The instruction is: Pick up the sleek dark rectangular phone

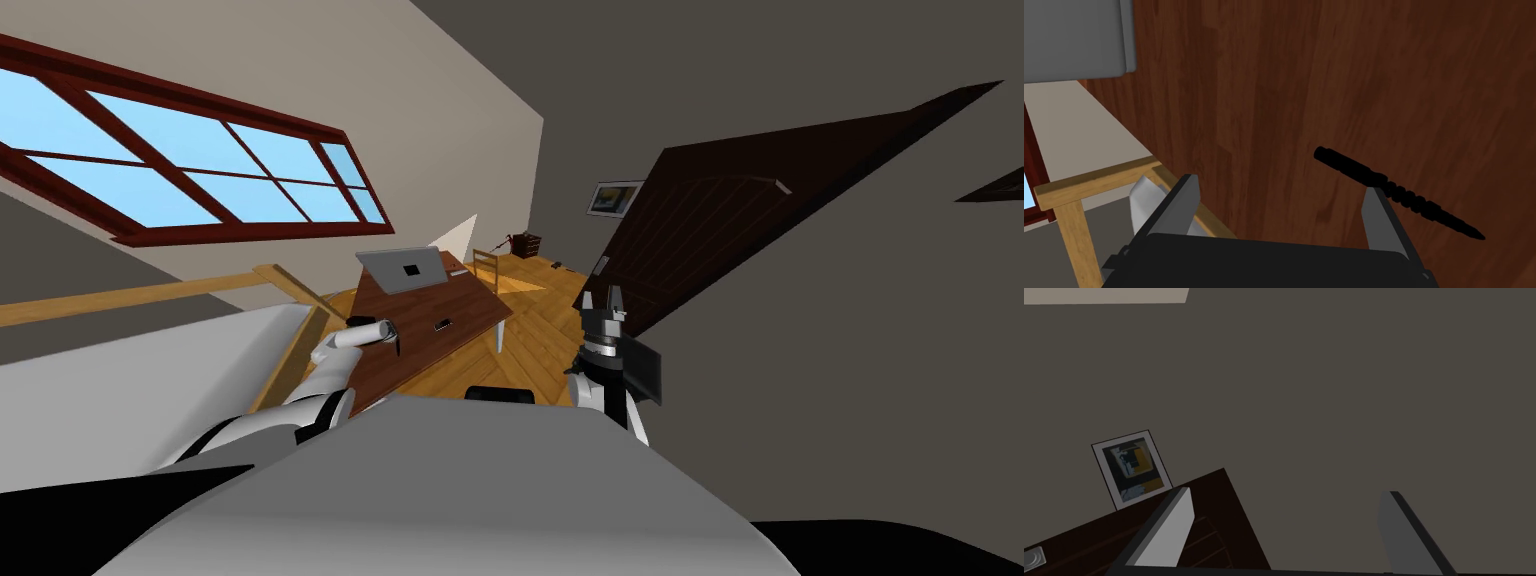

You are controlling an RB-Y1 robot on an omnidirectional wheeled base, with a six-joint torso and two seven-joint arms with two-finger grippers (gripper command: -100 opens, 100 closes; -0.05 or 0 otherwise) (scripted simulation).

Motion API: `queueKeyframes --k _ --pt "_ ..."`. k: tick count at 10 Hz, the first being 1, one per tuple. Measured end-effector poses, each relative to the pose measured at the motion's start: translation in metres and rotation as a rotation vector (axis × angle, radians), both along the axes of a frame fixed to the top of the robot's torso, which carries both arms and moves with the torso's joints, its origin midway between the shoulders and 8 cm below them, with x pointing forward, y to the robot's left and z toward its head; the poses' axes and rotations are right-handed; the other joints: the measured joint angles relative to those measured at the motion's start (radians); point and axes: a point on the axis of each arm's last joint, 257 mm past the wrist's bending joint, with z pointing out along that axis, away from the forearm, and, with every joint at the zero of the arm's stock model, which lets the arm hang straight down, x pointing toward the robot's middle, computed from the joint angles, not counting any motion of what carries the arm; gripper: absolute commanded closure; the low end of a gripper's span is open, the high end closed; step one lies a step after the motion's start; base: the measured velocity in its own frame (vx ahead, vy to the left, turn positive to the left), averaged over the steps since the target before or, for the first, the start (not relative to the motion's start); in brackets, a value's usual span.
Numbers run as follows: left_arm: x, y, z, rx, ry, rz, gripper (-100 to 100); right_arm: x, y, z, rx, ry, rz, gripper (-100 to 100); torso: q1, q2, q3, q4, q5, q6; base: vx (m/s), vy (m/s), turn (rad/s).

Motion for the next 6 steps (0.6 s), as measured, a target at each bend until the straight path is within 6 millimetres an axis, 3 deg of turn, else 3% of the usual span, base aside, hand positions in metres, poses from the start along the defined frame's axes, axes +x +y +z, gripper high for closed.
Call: queueKeyframes --k 6 --pt "-0.048 0.000 -0.030 -0.130 0.135 0.097 -100 0.000 0.000 0.000 0.000 0.000 0.000 0 -0.001 -0.001 0.000 0.000 0.000 0.001 0.049 0.001 -0.189"
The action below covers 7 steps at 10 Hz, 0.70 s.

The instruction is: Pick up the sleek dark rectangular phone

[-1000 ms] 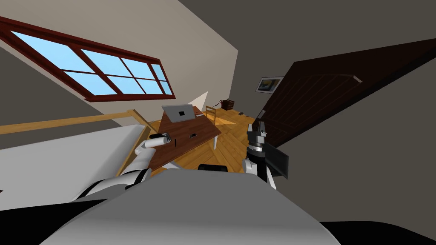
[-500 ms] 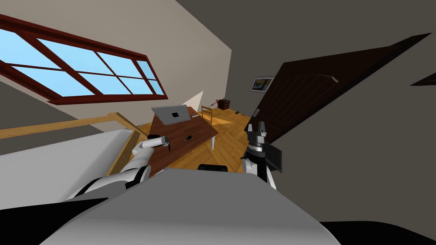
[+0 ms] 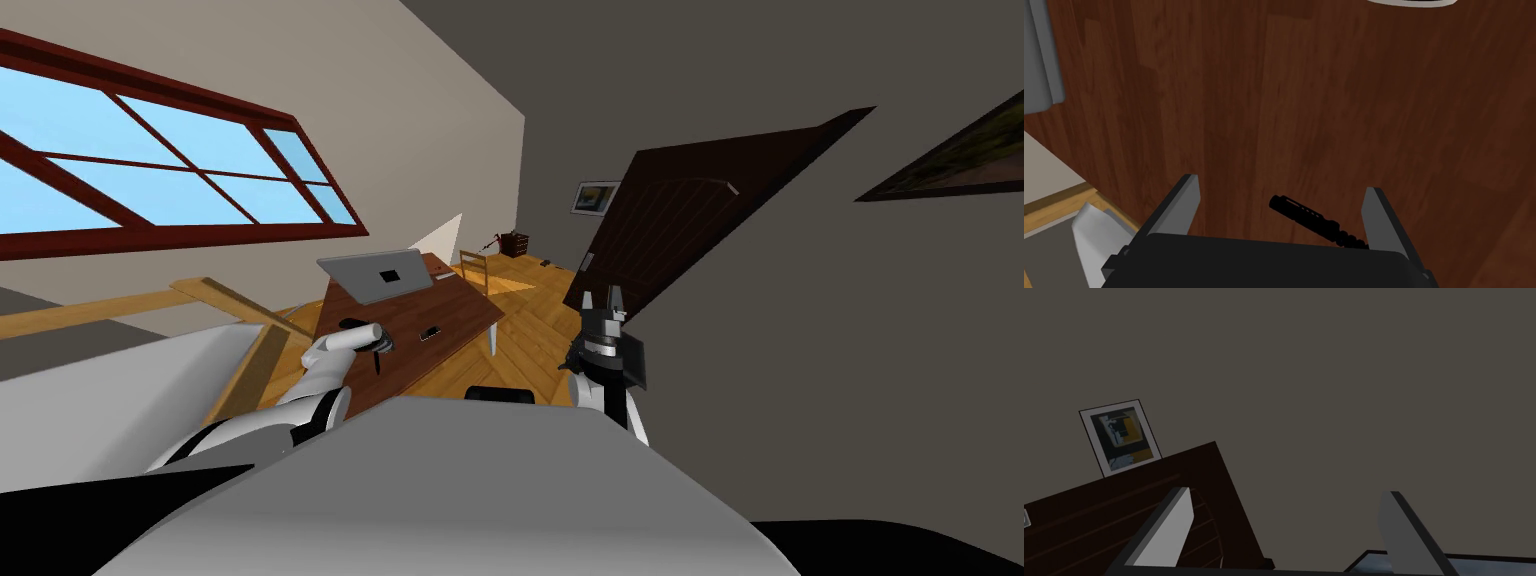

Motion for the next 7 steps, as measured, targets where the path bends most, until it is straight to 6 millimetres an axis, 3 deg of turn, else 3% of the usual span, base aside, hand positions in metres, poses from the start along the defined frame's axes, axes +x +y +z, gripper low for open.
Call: queueKeyframes --k 2,3,7 --pt "-0.006 -0.001 -0.006 -0.031 0.027 0.016 -100 0.000 0.000 0.000 0.000 0.000 0.000 0 0.001 0.002 0.001 0.000 0.000 -0.001 0.032 0.004 -0.089" --pt "-0.013 -0.001 -0.012 -0.056 0.050 0.034 -100 0.000 0.000 0.000 0.000 0.000 0.000 0 0.000 0.001 0.001 0.000 0.000 0.000 0.076 0.025 -0.390" --pt "-0.049 -0.014 -0.033 -0.170 0.148 0.103 -100 0.000 0.000 0.000 0.000 0.000 0.000 0 0.000 0.000 0.000 0.000 0.000 -0.001 0.057 0.012 -0.173"
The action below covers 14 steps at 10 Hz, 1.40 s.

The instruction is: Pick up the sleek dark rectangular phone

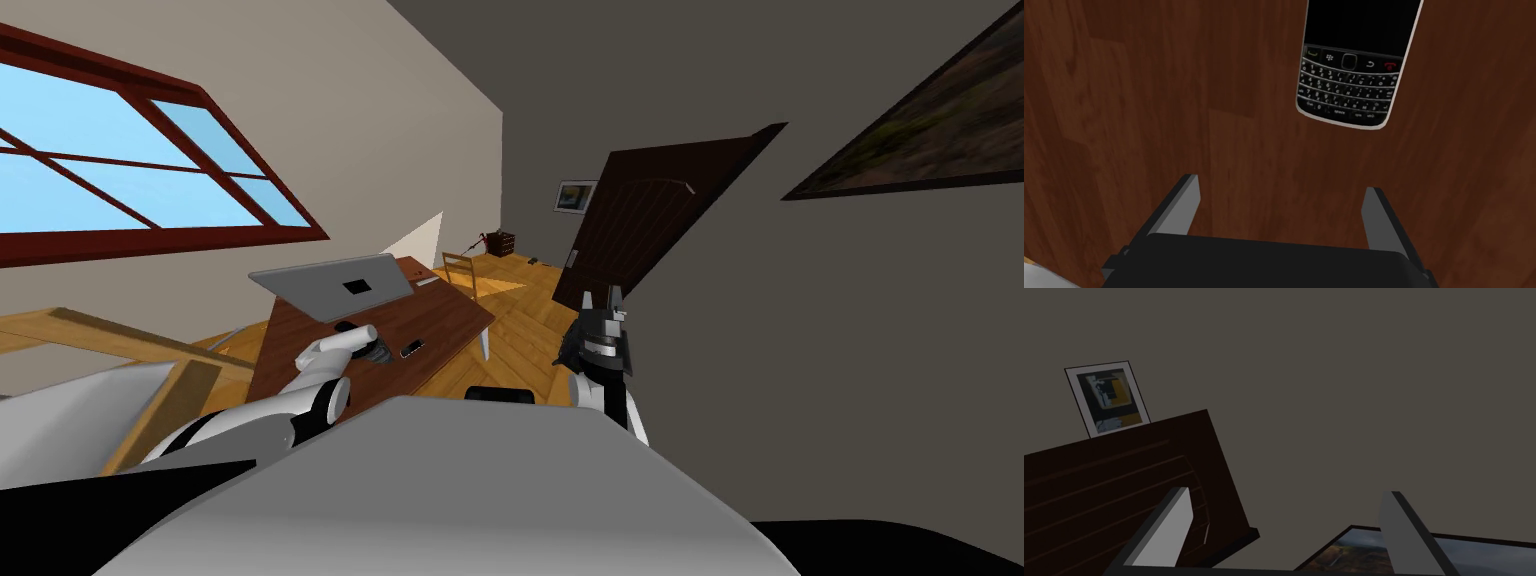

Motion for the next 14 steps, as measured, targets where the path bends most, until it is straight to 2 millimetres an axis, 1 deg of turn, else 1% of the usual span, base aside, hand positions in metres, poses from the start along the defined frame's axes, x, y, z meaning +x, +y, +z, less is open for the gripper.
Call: queueKeyframes --k 1,2,3,7,8,10,11,12,14 --pt "-0.010 -0.004 -0.006 -0.029 0.023 0.017 -100 0.000 0.000 0.000 0.000 0.000 0.000 0 0.000 0.000 0.000 0.000 0.000 0.001 0.072 0.022 -0.317" --pt "-0.020 -0.006 -0.010 -0.062 0.048 0.038 -100 0.000 0.000 0.000 0.000 0.000 0.000 0 0.001 -0.001 -0.001 0.000 0.000 0.001 0.055 0.027 -0.096" --pt "-0.025 -0.010 -0.012 -0.082 0.063 0.046 -100 0.000 0.000 0.000 0.000 0.000 0.000 0 0.001 0.000 0.000 0.000 0.000 0.000 0.050 0.020 -0.167" --pt "-0.058 -0.029 -0.020 -0.197 0.151 0.108 -100 0.000 0.000 0.000 0.000 0.000 0.000 0 0.001 -0.001 -0.001 0.000 0.000 0.000 0.065 0.029 -0.214" --pt "-0.063 -0.034 -0.021 -0.220 0.168 0.121 -100 0.000 0.000 0.000 0.000 0.000 0.000 0 0.001 -0.001 0.000 0.000 0.000 0.000 0.027 0.018 -0.023" --pt "-0.072 -0.037 -0.023 -0.247 0.188 0.138 -100 0.000 0.000 0.000 0.000 0.000 0.000 0 -0.001 0.002 0.001 0.000 0.000 0.000 0.017 0.005 -0.052" --pt "-0.073 -0.037 -0.023 -0.250 0.190 0.138 0 0.000 0.000 0.000 0.000 0.000 0.000 0 -0.001 0.002 0.001 0.000 0.000 -0.001 0.000 0.000 0.000" --pt "-0.073 -0.037 -0.023 -0.249 0.190 0.138 -100 0.000 0.000 0.000 0.000 0.000 0.000 0 -0.001 0.003 0.002 0.001 0.000 -0.001 0.024 0.019 0.024" --pt "-0.075 -0.046 -0.036 -0.253 0.193 0.134 -100 0.000 0.000 0.000 0.000 0.000 0.000 0 0.001 0.002 0.001 0.000 0.000 -0.001 0.034 0.049 0.033"
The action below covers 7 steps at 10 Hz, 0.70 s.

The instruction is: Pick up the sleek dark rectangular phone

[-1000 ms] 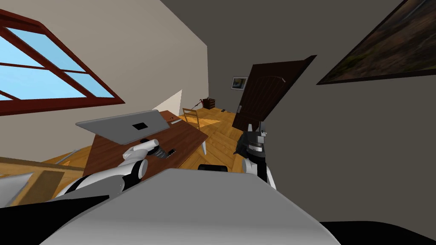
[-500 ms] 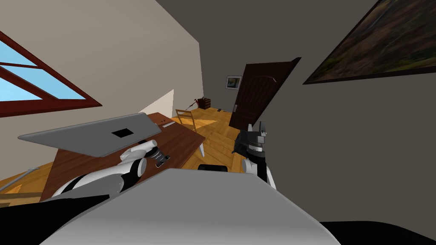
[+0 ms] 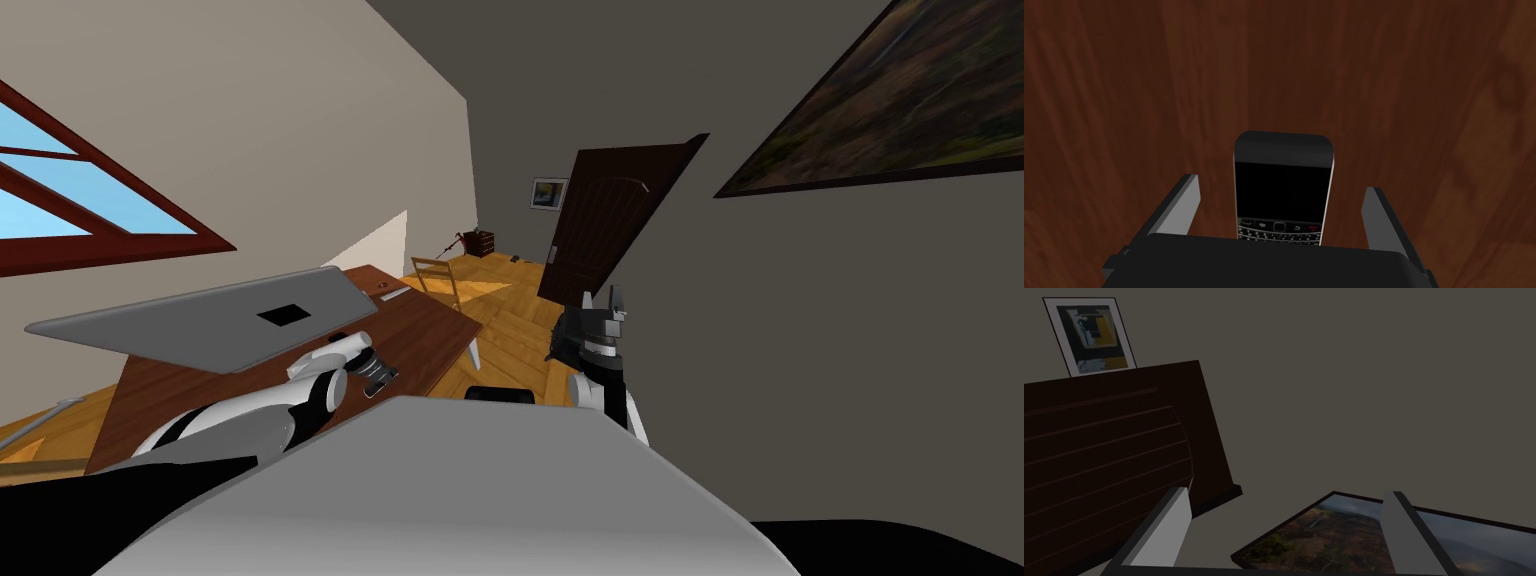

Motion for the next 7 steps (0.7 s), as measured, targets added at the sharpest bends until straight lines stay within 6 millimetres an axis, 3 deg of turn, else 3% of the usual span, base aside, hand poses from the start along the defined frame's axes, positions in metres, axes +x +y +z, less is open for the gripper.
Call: queueKeyframes --k 2,3,7 --pt "-0.0031 -0.0081 -0.0122 0.004 -0.004 -0.009 -100 0.0000 0.0000 0.0000 0.000 0.000 0.000 0 0.001 0.000 0.000 0.000 0.000 0.000 0.018 0.032 0.003" --pt "-0.0032 -0.0085 -0.0122 0.004 -0.004 -0.008 100 0.0000 0.0000 0.0000 0.000 0.000 0.000 0 -0.001 0.001 0.001 0.000 0.000 0.000 0.000 0.000 0.000" --pt "-0.0038 -0.0096 -0.0127 0.001 -0.002 -0.007 100 0.0000 0.0000 0.0000 0.000 0.000 0.000 0 0.001 0.001 0.000 0.000 0.001 0.000 0.000 0.000 0.000"
